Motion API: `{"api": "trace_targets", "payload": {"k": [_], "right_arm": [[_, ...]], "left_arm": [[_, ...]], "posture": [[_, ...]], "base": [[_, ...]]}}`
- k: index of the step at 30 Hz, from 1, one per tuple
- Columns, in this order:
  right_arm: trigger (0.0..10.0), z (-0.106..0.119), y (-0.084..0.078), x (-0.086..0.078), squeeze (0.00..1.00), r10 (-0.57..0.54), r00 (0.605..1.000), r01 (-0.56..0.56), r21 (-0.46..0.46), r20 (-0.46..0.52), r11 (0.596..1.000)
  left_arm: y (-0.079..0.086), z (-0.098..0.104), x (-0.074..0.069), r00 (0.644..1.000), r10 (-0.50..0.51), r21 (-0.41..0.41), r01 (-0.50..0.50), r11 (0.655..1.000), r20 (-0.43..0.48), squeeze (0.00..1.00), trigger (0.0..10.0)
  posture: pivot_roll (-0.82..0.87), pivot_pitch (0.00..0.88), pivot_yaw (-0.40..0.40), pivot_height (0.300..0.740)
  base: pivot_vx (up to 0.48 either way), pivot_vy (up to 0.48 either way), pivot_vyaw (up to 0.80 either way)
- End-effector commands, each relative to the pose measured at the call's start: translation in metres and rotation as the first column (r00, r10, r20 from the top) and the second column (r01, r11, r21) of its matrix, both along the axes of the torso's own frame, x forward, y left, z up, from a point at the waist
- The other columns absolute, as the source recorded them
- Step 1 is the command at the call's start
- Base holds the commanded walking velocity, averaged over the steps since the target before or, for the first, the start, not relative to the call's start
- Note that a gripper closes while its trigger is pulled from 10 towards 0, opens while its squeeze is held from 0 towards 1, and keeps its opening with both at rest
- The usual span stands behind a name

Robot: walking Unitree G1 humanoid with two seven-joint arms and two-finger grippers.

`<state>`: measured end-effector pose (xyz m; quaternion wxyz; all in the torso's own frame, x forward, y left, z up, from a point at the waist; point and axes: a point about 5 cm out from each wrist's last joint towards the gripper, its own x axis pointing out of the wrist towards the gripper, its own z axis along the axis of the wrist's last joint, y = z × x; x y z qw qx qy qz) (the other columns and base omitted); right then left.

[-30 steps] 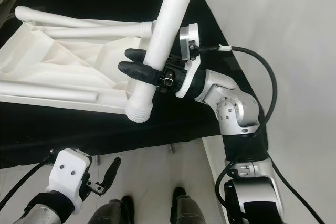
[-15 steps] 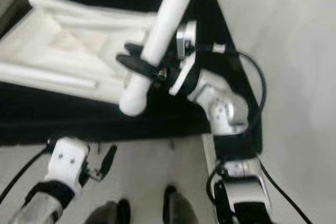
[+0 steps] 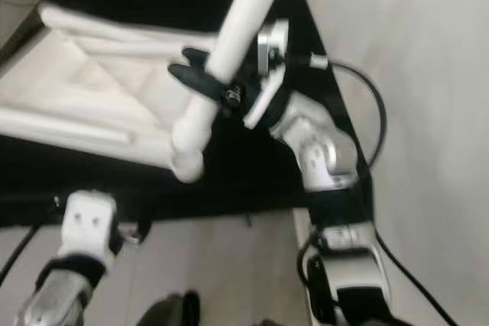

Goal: Building children table

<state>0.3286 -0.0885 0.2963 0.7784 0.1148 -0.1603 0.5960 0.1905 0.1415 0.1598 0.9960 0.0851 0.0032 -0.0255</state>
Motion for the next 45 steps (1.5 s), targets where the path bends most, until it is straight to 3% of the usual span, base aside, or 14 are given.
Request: {"api": "trace_targets", "payload": {"k": [1,11,21,24,29,32,38,45], "right_arm": [[10.0,0.000,-0.006,-0.001,0.00,-0.021,1.000,0.021,-0.003,0.020,1.000],[10.0,-0.005,-0.001,0.002,0.00,-0.073,0.997,0.073,-0.020,0.040,0.997],[10.0,-0.005,0.004,-0.002,0.00,-0.079,0.994,0.081,-0.020,0.075,0.997],[10.0,-0.005,0.003,0.000,0.00,-0.120,0.990,0.122,-0.021,0.079,0.992],[10.0,-0.013,0.002,0.017,0.00,-0.334,0.940,0.339,-0.079,0.070,0.938],[10.0,-0.015,0.002,0.019,0.00,-0.352,0.933,0.358,-0.100,0.077,0.928],[10.0,-0.012,-0.004,0.016,0.00,-0.264,0.954,0.283,-0.137,0.142,0.949],[10.0,-0.011,-0.004,0.006,0.00,-0.018,0.980,0.069,-0.254,0.200,0.965]], "left_arm": [[0.000,-0.004,-0.001,1.000,0.004,0.008,-0.004,1.000,-0.013,0.00,10.0],[0.001,-0.005,-0.001,1.000,0.006,0.018,-0.006,1.000,-0.010,0.00,10.0],[0.001,-0.006,0.000,1.000,-0.001,0.026,0.001,1.000,-0.010,0.00,10.0],[0.002,-0.007,0.001,1.000,-0.004,0.022,0.004,1.000,-0.012,0.00,10.0],[0.002,-0.008,0.002,1.000,-0.014,0.025,0.014,1.000,-0.014,0.00,10.0],[0.002,-0.008,0.002,1.000,-0.016,0.024,0.016,1.000,-0.014,0.00,10.0],[-0.001,-0.005,0.001,0.998,-0.053,0.006,0.053,0.999,-0.014,0.00,10.0],[-0.005,-0.004,-0.006,0.990,-0.141,-0.015,0.140,0.990,-0.030,0.00,10.0]], "posture": [[-0.02,0.219,0.002,0.740],[-0.01,0.218,0.006,0.740],[-0.01,0.213,0.011,0.740],[-0.02,0.213,0.014,0.740],[-0.02,0.214,0.019,0.740],[-0.02,0.216,0.019,0.740],[-0.02,0.243,0.023,0.740],[-0.01,0.275,0.027,0.740]], "base": [[0.000,0.000,0.00],[0.000,0.000,0.13],[0.000,0.000,0.80],[0.000,0.000,0.80],[0.000,0.000,0.48],[0.000,0.000,0.00],[0.000,0.000,0.00],[0.000,0.000,0.00]]}}
